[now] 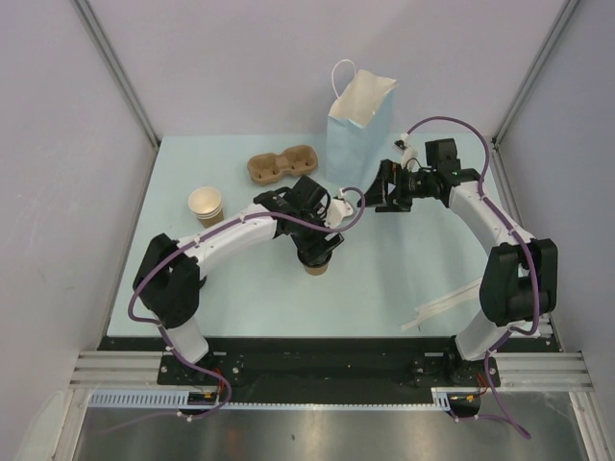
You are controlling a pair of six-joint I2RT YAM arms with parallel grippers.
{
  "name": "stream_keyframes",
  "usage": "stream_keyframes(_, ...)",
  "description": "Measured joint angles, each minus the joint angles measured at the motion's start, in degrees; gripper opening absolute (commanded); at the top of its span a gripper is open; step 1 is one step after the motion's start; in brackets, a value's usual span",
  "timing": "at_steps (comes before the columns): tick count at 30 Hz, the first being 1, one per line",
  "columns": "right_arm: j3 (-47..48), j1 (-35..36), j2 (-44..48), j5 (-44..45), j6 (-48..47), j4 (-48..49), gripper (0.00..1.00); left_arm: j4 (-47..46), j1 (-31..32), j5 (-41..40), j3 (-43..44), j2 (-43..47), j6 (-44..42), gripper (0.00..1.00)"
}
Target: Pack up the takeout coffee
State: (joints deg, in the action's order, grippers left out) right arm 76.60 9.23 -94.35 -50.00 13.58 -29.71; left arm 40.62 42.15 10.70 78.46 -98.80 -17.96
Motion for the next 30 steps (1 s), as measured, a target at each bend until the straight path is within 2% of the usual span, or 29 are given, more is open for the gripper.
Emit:
stream_keyframes(3, 0.0, -0.1, -0.1, 0.0, 0.2, 0.0, 1.0, 0.0, 0.0, 0.0, 0.0, 0.0, -0.1, 0.79)
stream_keyframes(5, 0.0, -0.2, -0.2, 0.0, 0.3, 0.0, 1.0, -0.1, 0.1, 0.0, 0.0, -0.1, -0.1, 0.73)
stream_keyframes(6, 0.0, -0.2, -0.3, 0.0, 0.3, 0.0, 0.99, -0.2, 0.1, 0.0, 0.0, -0.1, -0.1, 0.7)
stream_keyframes(9, 0.0, -0.2, -0.7, -0.1, 0.3, 0.0, 1.0, -0.2, 0.1, -0.1, 0.0, -0.1, -0.1, 0.52)
stream_keyframes(15, 0.0, -0.5, -0.8, -0.4, 0.3, 0.0, 1.0, 1.7, -0.7, 0.9, 0.8, -0.1, 0.2, 0.35)
stream_keyframes(24, 0.0, -0.5, -0.8, -0.7, 0.7, 0.1, 1.0, 11.4, -12.2, 16.5, 9.0, 0.0, 3.0, 0.31)
stream_keyframes(28, 0.0, -0.5, -0.8, -0.9, 0.9, 0.2, 0.99, 14.0, -16.4, 18.2, 11.6, 0.0, 3.1, 0.3)
stream_keyframes(30, 0.0, -0.5, -0.8, -0.9, 1.0, 0.2, 1.0, 14.2, -18.4, 16.1, 12.0, 0.0, 3.0, 0.3)
